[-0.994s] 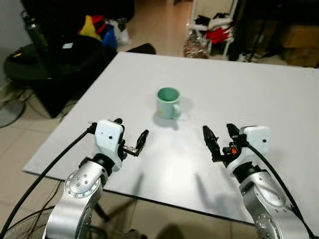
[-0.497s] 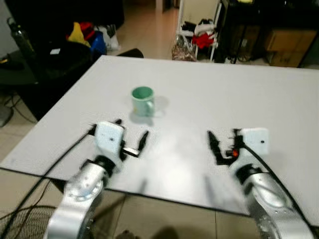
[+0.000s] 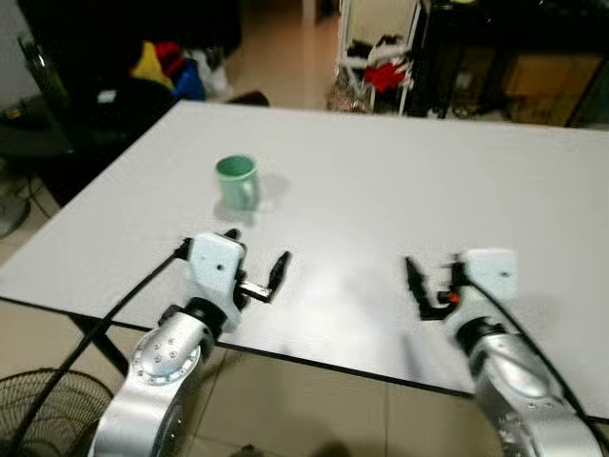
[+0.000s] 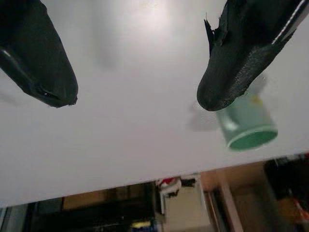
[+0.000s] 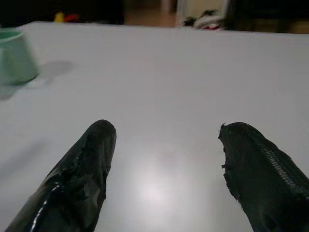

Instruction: Setting the table

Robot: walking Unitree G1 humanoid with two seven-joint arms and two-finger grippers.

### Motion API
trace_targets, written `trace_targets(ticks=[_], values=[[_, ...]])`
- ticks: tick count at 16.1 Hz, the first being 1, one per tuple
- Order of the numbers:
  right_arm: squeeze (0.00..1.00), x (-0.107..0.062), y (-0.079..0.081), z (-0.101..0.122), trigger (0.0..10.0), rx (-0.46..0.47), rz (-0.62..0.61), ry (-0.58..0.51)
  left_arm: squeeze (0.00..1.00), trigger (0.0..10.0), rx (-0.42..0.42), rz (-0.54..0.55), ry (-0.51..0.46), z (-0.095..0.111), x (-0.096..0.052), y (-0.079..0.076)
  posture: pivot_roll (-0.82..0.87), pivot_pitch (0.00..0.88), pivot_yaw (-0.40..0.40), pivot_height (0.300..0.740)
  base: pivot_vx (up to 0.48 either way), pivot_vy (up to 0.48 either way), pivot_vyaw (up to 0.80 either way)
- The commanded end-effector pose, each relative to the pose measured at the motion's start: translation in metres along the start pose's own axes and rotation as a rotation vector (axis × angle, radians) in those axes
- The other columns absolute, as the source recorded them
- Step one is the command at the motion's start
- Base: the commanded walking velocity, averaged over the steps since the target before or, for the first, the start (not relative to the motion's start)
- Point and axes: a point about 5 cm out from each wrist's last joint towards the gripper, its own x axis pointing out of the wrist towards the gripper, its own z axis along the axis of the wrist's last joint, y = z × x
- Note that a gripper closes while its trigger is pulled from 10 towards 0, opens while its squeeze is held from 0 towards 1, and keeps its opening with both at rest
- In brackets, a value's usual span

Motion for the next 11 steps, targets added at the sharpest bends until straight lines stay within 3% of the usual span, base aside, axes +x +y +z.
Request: trace_targets(ticks=[1, 11], values=[[0.0, 0.0011, 0.0074, 0.002, 10.0, 0.029, 0.022, 0.003, 0.0, 10.0, 0.017, 0.022, 0.005, 0.0011, -0.0006, 0.0067, 0.09, 0.0, 0.063, 0.74, 0.0, -0.307, 0.0], [0.0, 0.0003, 0.0079, -0.0009, 10.0, 0.001, 0.019, 0.028, 0.0, 10.0, 0.016, -0.002, -0.002, 0.003, 0.0047, 0.0055, 0.07, 0.0, 0.083, 0.74, 0.0, -0.306, 0.0]])
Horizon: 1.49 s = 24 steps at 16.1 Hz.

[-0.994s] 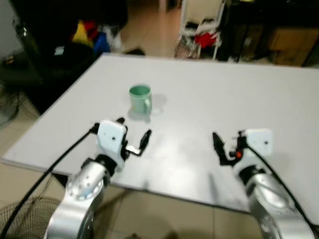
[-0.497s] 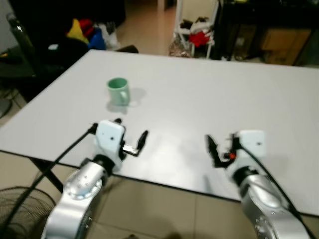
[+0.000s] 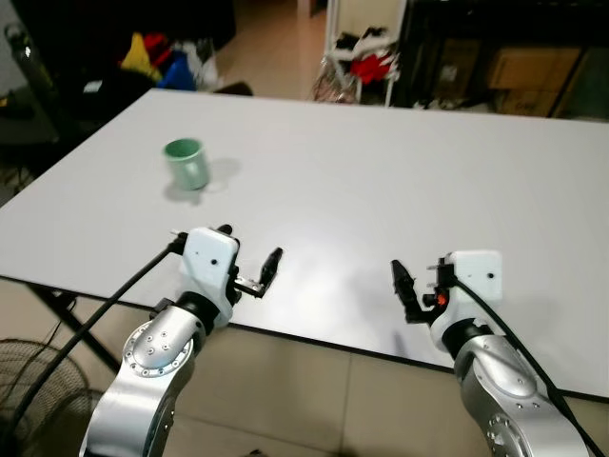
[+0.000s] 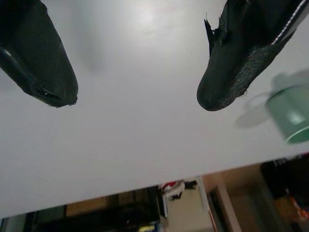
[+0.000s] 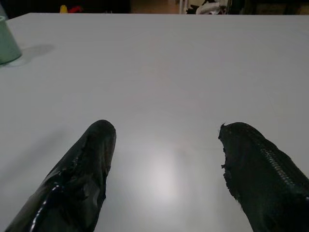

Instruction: Setting the table

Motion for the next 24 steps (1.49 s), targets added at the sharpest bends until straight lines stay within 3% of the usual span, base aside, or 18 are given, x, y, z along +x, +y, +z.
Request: trace_targets(ticks=[1, 7, 13, 14, 18, 24], values=[[0.0, -0.001, -0.002, 0.003, 10.0, -0.022, -0.003, -0.004, 0.0, 10.0, -0.004, -0.014, -0.005, 0.002, 0.001, -0.003, 0.07, 0.0, 0.083, 0.74, 0.0, -0.292, 0.0], [0.0, 0.0, 0.003, 0.003, 10.0, -0.041, 0.079, 0.001, 0.0, 10.0, -0.007, -0.001, -0.008, 0.002, 0.003, 0.0, 0.07, 0.0, 0.086, 0.74, 0.0, -0.048, 0.67], [0.0, -0.001, 0.003, 0.002, 10.0, -0.023, 0.076, -0.013, 0.0, 10.0, -0.02, 0.02, -0.008, 0.001, 0.009, 0.005, 0.05, 0.0, 0.103, 0.74, 0.0, 0.0, 0.8], [0.0, -0.002, 0.003, 0.001, 10.0, -0.023, 0.077, -0.013, 0.0, 10.0, -0.051, 0.032, -0.022, 0.003, 0.01, 0.006, 0.05, 0.0, 0.106, 0.74, 0.0, 0.0, 0.8], [0.0, -0.004, 0.001, -0.001, 10.0, -0.025, 0.07, -0.005, 0.0, 10.0, 0.02, 0.033, -0.014, 0.001, 0.011, 0.004, 0.04, 0.0, 0.107, 0.74, 0.0, 0.0, 0.8], [0.0, 0.001, 0.0, 0.004, 10.0, -0.049, 0.089, -0.023, 0.0, 10.0, -0.019, 0.087, -0.008, -0.002, 0.007, 0.006, 0.05, 0.0, 0.078, 0.74, 0.0, 0.0, 0.8]])
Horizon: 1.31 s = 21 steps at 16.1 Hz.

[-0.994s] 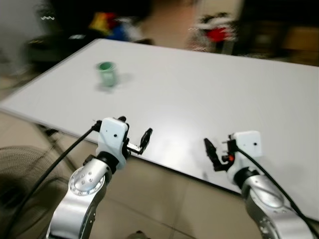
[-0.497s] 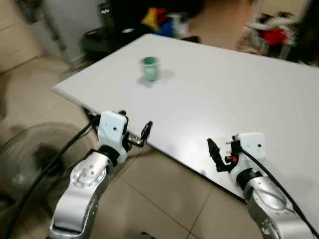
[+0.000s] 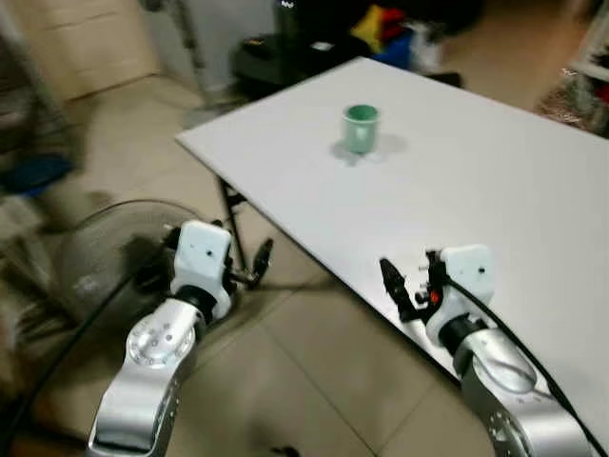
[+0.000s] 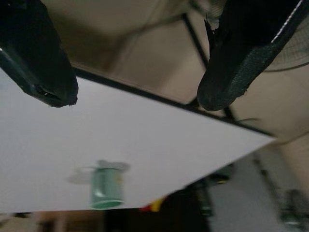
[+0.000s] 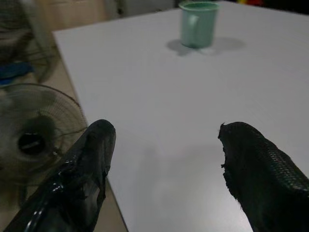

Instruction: Setting the table

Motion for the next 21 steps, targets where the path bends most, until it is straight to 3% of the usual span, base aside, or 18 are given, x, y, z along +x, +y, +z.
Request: trace_targets(ticks=[1, 9, 21], values=[[0.0, 0.0, -0.003, -0.001, 10.0, 0.004, -0.01, 0.001, 0.0, 10.0, 0.001, 0.016, -0.011, 0.002, -0.003, 0.0, 0.07, 0.0, 0.068, 0.74, 0.0, 0.0, 0.8], [0.0, 0.009, 0.003, -0.001, 10.0, 0.021, 0.013, -0.013, 0.0, 10.0, 0.005, 0.069, 0.003, 0.001, -0.014, 0.004, 0.11, 0.0, 0.037, 0.74, 0.0, 0.0, 0.8], [0.0, 0.013, 0.006, -0.005, 10.0, 0.079, 0.002, -0.003, 0.0, 10.0, 0.007, 0.077, 0.004, 0.005, -0.016, 0.01, 0.13, 0.0, 0.041, 0.74, 0.0, 0.234, 0.0]])
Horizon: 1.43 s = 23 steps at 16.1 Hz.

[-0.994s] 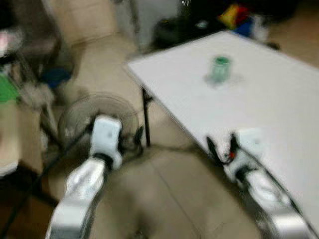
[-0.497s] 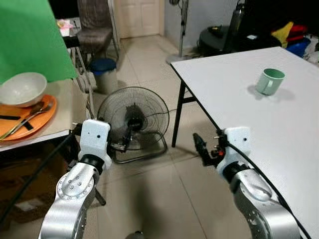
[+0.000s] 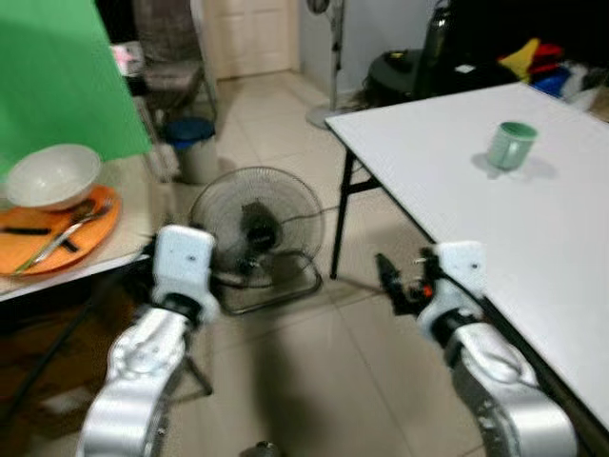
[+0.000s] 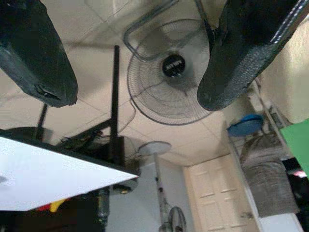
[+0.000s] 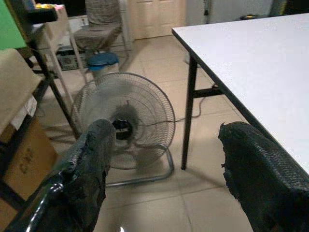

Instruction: Setting the table

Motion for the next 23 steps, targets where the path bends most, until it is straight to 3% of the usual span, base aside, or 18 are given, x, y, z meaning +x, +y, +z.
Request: trace_targets(ticks=[1, 13, 15, 23], values=[[0.0, 0.002, 0.004, -0.001, 10.0, 0.015, 0.01, 0.001, 0.0, 10.0, 0.019, 0.014, -0.006, 0.004, 0.0, 0.006, 0.13, 0.0, 0.041, 0.74, 0.0, 0.326, 0.0], [0.0, 0.006, 0.007, 0.001, 10.0, -0.009, 0.052, 0.004, 0.0, 10.0, 0.016, 0.023, -0.005, 0.005, 0.0, 0.007, 0.14, 0.0, 0.027, 0.74, 0.0, 0.322, 0.0], [0.0, 0.007, 0.008, 0.0, 10.0, -0.061, 0.058, 0.016, 0.0, 10.0, 0.024, 0.027, -0.02, 0.007, -0.001, 0.007, 0.15, 0.0, 0.023, 0.74, 0.0, 0.0, 0.8], [0.0, 0.012, 0.016, 0.003, 10.0, -0.045, 0.141, -0.01, 0.0, 10.0, 0.061, 0.053, -0.036, 0.009, -0.003, 0.011, 0.18, 0.0, 0.003, 0.74, 0.0, 0.0, 0.8]])
